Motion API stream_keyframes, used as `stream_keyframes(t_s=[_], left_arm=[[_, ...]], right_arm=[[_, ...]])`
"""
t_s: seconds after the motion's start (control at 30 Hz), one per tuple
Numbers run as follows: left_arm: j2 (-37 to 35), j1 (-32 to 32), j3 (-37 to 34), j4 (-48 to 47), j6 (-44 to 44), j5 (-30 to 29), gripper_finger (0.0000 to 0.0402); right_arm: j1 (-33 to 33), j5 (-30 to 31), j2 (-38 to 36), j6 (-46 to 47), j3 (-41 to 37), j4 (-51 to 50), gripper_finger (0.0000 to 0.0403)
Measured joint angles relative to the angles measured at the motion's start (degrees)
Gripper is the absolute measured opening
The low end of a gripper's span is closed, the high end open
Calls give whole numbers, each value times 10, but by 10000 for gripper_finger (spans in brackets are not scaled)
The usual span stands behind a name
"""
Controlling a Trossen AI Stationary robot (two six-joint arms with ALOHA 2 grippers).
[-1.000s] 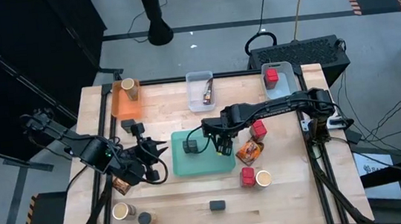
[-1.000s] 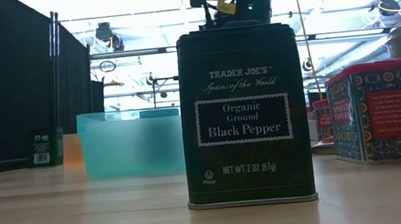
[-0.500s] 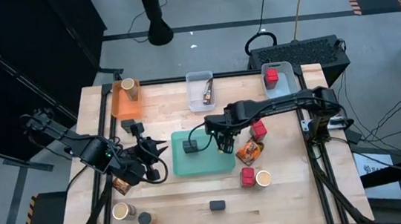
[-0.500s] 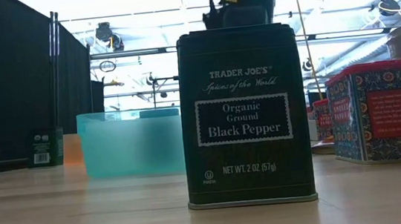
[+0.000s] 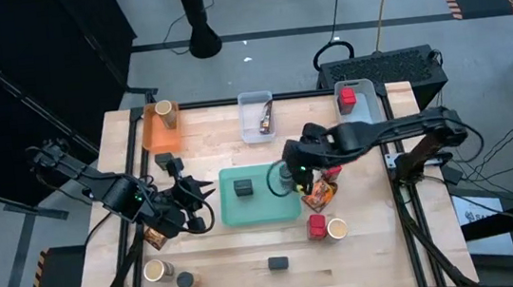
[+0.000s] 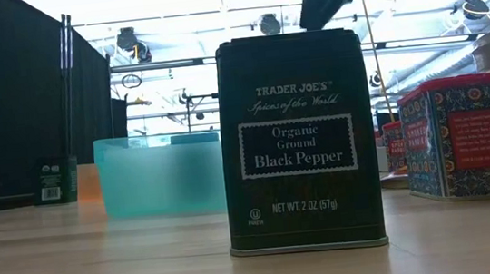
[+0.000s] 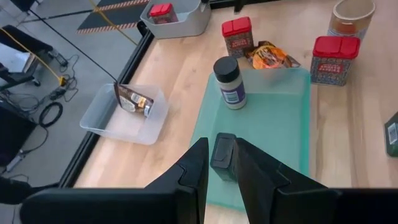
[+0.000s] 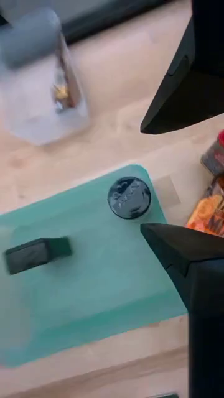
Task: Sort spices by type
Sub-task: Put the top red spice can into the gray bin
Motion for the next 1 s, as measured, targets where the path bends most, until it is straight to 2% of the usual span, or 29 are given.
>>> stream_keyframes(t_s=[0.1, 0.2, 0.53, 0.67, 0.83, 0.9, 1.0], left_arm=[[0, 0, 0, 0, -13, 2, 80], [0, 0, 0, 0, -16, 9, 80], [0, 0, 0, 0, -89, 130, 80], [0, 0, 0, 3, -123, 196, 80], [0, -14, 0, 1, -212, 326, 80], [0, -23, 0, 1, -226, 350, 79], [0, -26, 0, 2, -238, 352, 79]], right_arm=[[37, 27, -19, 0, 0, 0, 233], [73, 28, -31, -18, 0, -2, 233], [177, 46, -36, -48, -24, 16, 233], [199, 84, -66, -41, -89, 55, 233], [203, 107, -142, -19, -198, 153, 233], [203, 110, -176, -28, -237, 203, 233], [203, 131, -222, -46, -286, 272, 233]])
